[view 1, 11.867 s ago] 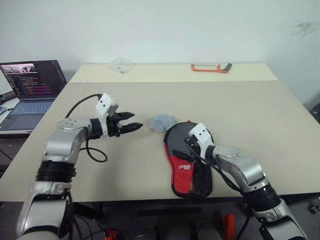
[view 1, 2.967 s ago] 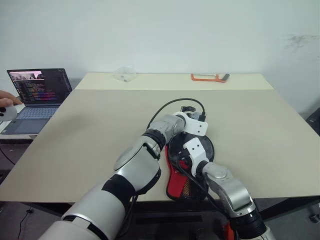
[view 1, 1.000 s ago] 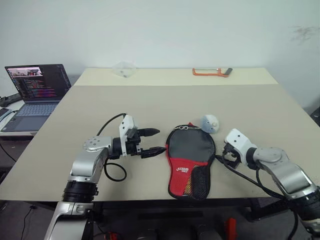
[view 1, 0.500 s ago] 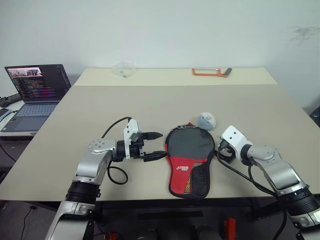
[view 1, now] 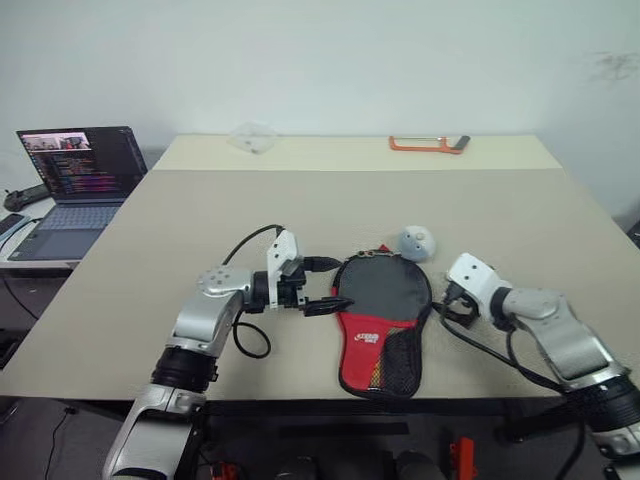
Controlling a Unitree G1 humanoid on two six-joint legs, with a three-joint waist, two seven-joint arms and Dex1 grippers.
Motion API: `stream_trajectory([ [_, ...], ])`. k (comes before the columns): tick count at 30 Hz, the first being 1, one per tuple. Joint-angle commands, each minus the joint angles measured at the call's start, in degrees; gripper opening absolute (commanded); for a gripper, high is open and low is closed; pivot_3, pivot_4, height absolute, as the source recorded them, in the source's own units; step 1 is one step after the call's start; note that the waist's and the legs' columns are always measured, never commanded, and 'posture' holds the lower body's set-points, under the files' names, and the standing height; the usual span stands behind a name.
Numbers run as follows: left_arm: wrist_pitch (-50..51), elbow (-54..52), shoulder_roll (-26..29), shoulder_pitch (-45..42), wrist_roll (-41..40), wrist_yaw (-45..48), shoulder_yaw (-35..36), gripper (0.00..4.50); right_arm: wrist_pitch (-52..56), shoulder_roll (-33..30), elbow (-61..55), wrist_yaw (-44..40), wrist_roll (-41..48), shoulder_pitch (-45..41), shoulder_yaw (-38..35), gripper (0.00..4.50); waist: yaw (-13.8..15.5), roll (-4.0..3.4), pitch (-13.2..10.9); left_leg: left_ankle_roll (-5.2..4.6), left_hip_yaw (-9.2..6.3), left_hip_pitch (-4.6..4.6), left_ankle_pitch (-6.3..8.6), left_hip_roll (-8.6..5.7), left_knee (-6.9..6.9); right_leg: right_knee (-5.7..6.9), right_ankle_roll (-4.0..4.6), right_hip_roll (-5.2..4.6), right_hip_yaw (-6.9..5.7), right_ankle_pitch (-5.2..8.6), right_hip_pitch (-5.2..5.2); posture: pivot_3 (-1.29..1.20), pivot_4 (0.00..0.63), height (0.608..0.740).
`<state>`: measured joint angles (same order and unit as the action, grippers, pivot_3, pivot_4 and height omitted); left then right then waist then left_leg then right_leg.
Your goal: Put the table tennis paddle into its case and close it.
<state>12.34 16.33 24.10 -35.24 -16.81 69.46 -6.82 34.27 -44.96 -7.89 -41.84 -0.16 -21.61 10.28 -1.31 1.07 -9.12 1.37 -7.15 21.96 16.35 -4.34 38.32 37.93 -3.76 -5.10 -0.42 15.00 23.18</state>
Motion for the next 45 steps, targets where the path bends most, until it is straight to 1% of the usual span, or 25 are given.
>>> stream_trajectory([
  [1, -5.02, 5.72, -2.17, -5.05, 1.99, 0.90, -1.52, 4.46, 5.31, -5.82, -6.80, -7.25, 6.75, 0.48, -7.98, 4.50, 0.16, -0.01, -0.03, 0.00, -0.01, 0.04, 0.00, -0.01, 0.00, -0.03, 0.00, -0.01, -0.02, 0.00, 0.00, 0.00, 0.150, 0.740],
  [3, -7.01, 9.96, -3.51, -7.56, 2.74, 1.84, -2.10, 4.46, 8.43, -7.33, -9.18, -9.60, 10.81, 0.17, -11.40, 4.50, 0.31, 0.01, -0.04, -0.01, 0.00, 0.06, 0.00, -0.01, 0.01, -0.05, 0.00, -0.01, -0.02, 0.00, 0.00, 0.00, 0.150, 0.740],
  [5, -9.46, 15.59, -5.26, -10.11, 3.93, 2.65, -2.77, 4.46, 11.82, -7.38, -10.93, -10.12, 14.26, -1.27, -14.32, 4.50, 0.10, 0.01, -0.04, -0.02, 0.02, 0.05, 0.01, 0.01, 0.00, -0.06, 0.00, 0.00, -0.02, 0.00, -0.01, 0.00, 0.150, 0.740],
  [8, -12.68, 22.67, -7.72, -12.98, 5.49, 3.09, -3.18, 4.46, 14.99, -7.05, -12.32, -9.61, 16.85, -2.85, -15.79, 4.50, -0.23, 0.01, -0.05, -0.11, 0.03, 0.04, 0.06, 0.02, -0.01, -0.04, -0.01, 0.00, -0.01, 0.00, -0.01, 0.00, 0.150, 0.740],
  [11, -16.79, 29.25, -9.70, -15.35, 7.73, 3.59, -3.95, 4.46, 16.82, -5.89, -12.99, -7.93, 18.24, -4.43, -15.60, 4.50, -0.29, 0.03, -0.06, -0.17, 0.03, 0.04, 0.09, 0.01, -0.01, -0.04, -0.01, -0.01, -0.01, 0.00, -0.01, 0.00, 0.150, 0.740],
  [14, -22.11, 35.28, -10.48, -16.73, 11.00, 3.25, -5.18, 4.46, 17.52, -4.30, -12.88, -5.81, 18.50, -6.00, -14.77, 4.50, -0.25, 0.05, -0.07, -0.17, 0.03, 0.06, 0.09, 0.00, 0.00, -0.04, -0.01, -0.03, -0.02, 0.00, 0.01, 0.00, 0.150, 0.740],
  [17, -26.47, 40.81, -11.05, -17.10, 14.22, 2.03, -6.00, 4.46, 17.06, -2.25, -10.44, -2.70, 17.08, -8.45, -13.67, 4.50, -0.25, 0.05, -0.07, -0.10, 0.03, 0.05, 0.05, -0.01, -0.01, -0.03, -0.01, -0.04, -0.01, 0.00, 0.02, 0.00, 0.150, 0.740],
  [20, -29.85, 44.19, -11.31, -16.78, 16.64, 1.22, -6.71, 4.46, 16.19, 0.25, -8.70, 0.00, 15.57, -10.19, -11.39, 4.50, -0.17, 0.06, -0.05, -0.03, 0.02, 0.05, 0.01, -0.02, 0.00, -0.02, -0.02, -0.04, -0.02, 0.00, 0.02, 0.00, 0.150, 0.740],
  [25, -31.98, 46.99, -11.91, -16.86, 17.88, 0.16, -6.60, 4.46, 14.40, 5.62, -4.84, 3.65, 13.70, -12.21, -7.74, 4.50, -0.19, 0.03, -0.04, -0.03, 0.01, 0.03, 0.00, -0.03, 0.03, 0.06, -0.02, -0.05, -0.01, 0.00, 0.00, 0.00, 0.150, 0.740],
  [27, -32.22, 47.29, -12.21, -16.80, 17.90, 0.06, -6.58, 4.46, 11.26, 9.55, -0.20, 6.57, 11.41, -14.05, -5.55, 4.50, -0.24, 0.03, -0.03, -0.05, 0.01, 0.01, 0.00, -0.05, 0.07, 0.11, -0.02, -0.04, -0.01, 0.00, -0.01, 0.00, 0.150, 0.740],
  [29, -32.21, 47.39, -12.50, -16.82, 17.88, -0.03, -6.51, 4.46, 8.68, 13.13, 4.52, 9.20, 9.84, -16.35, -4.91, 4.50, -0.30, 0.00, 0.00, -0.07, 0.01, -0.05, 0.00, -0.05, 0.12, 0.17, -0.03, -0.04, 0.00, -0.01, -0.05, 0.00, 0.150, 0.740],
  [31, -32.23, 47.48, -12.71, -16.85, 17.97, -0.04, -6.41, 4.46, 5.15, 15.01, 9.99, 10.55, 7.57, -18.67, -3.91, 4.50, -0.28, -0.01, 0.00, -0.08, 0.00, -0.06, -0.01, -0.06, 0.13, 0.22, -0.03, -0.04, 0.00, -0.01, -0.04, 0.00, 0.150, 0.740],
  [36, -32.18, 47.53, -12.94, -16.86, 18.15, 0.00, -6.34, 4.46, -3.28, 15.65, 22.04, 10.49, 2.75, -22.54, -1.20, 4.50, -0.07, -0.01, 0.00, -0.05, -0.03, -0.01, -0.03, -0.10, 0.26, 0.18, -0.04, -0.04, -0.03, -0.02, -0.05, 0.00, 0.150, 0.740],
  [40, -32.26, 47.36, -12.74, -16.58, 18.26, 0.15, -6.38, 4.46, -7.95, 16.11, 30.45, 10.03, 0.54, -25.55, -0.68, 4.50, -0.20, -0.04, 0.02, -0.06, -0.01, -0.01, -0.03, -0.09, 0.29, 0.19, -0.04, -0.04, -0.02, -0.02, -0.04, 0.00, 0.150, 0.740],
  [42, -32.34, 47.32, -12.56, -16.45, 18.33, 0.12, -6.37, 4.46, -9.23, 16.11, 34.23, 9.29, -0.34, -26.80, -0.27, 4.50, -0.30, -0.06, 0.03, -0.05, 0.00, -0.02, -0.03, -0.09, 0.30, 0.22, -0.04, -0.04, 0.00, -0.02, -0.04, 0.00, 0.150, 0.740],
  [45, -32.38, 47.30, -12.46, -16.33, 18.48, -0.02, -6.36, 4.46, -9.93, 16.63, 36.94, 8.23, -0.14, -27.73, -0.70, 4.50, -0.31, -0.07, 0.04, -0.06, -0.01, -0.02, -0.03, -0.09, 0.33, 0.24, -0.04, -0.04, -0.01, -0.02, -0.05, 0.00, 0.150, 0.740],
])
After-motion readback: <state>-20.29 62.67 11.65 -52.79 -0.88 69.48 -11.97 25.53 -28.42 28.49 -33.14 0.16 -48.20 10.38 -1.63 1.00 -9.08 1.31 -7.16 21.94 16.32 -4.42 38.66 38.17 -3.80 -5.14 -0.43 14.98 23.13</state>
